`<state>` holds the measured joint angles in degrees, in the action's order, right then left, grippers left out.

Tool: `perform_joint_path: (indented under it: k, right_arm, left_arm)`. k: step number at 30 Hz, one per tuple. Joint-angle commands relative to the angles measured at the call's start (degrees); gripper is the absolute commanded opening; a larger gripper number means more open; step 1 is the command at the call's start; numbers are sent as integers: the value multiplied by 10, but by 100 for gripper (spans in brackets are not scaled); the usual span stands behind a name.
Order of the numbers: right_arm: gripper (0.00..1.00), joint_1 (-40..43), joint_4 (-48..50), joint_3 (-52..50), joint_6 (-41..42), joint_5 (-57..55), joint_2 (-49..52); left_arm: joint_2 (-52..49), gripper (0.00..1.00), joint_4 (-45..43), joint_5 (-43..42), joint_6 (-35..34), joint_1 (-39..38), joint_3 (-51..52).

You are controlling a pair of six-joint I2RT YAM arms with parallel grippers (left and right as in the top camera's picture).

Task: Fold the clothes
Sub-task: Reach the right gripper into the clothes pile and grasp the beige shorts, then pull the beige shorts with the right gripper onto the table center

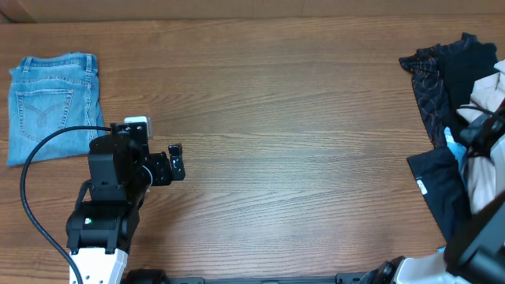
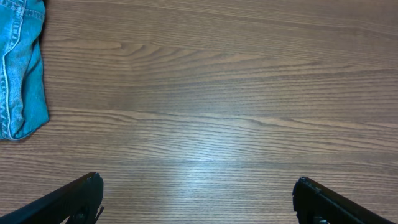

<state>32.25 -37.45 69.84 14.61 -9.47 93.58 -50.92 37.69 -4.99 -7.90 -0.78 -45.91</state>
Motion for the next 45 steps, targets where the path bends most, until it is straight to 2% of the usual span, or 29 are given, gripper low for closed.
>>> perform_joint_path:
  k: [1,5,8,10,13,14,15,16,17,18,20,21,22,23,27,31,34,37,40,45]
  right_arm:
    - [4,-66,-13,40,7,97,-62]
    - [4,-168,-32,41,7,139,-71]
    - [4,-295,-17,41,23,145,-71]
    - [4,-364,16,41,22,135,-70]
    - [5,-487,133,41,21,77,-60]
    - [7,-502,153,41,21,63,-57]
    - [10,-526,195,41,21,34,-49]
    - [20,-545,240,41,21,6,-38]
    - [36,-556,274,41,21,-15,-28]
    - [45,-561,295,41,18,-29,-21]
    - [61,-559,311,41,15,-48,-10]
    - [80,-552,300,41,7,-56,-9]
    - [94,-545,289,41,-4,-58,-9]
    - [100,-538,276,41,-14,-62,-10]
    - [100,-480,156,41,-26,-105,-36]
    - [100,-386,11,40,-16,-127,-54]
    - [100,-328,-43,40,24,-112,-50]
    - [100,-278,-65,40,28,-54,-50]
    - [100,-232,-82,40,28,-5,-50]
    - [100,-212,-98,39,28,-5,-50]
  left_arm:
    - [-1,100,-5,-8,6,-4,-15]
    - [-1,100,-11,-8,6,-4,-15]
    - [-1,100,-22,-8,6,-4,-15]
    - [-1,100,-26,-8,6,-4,-15]
    - [-1,100,-33,-8,6,-4,-15]
    - [-1,100,-35,-8,6,-4,-15]
    - [-1,100,-37,-8,6,-4,-15]
    - [-1,100,-37,-8,6,-4,-15]
    - [-1,100,-39,-8,6,-4,-15]
    - [-1,100,-39,-8,6,-4,-15]
    - [-1,100,-38,-8,6,-4,-15]
    - [-1,100,-36,-11,6,-4,-15]
    - [-1,100,-34,-12,6,-4,-15]
    - [-1,100,-30,-16,6,-4,-15]
    - [-11,100,-15,-69,4,-4,-15]
    - [-56,100,-22,-150,-18,-8,-15]
    - [-108,100,-42,-176,-36,-29,-15]
    - [-167,100,-79,-218,-70,-73,-15]
    - [-247,100,-153,-252,-147,-151,-15]
    - [-354,100,-291,-258,-285,-271,-15]
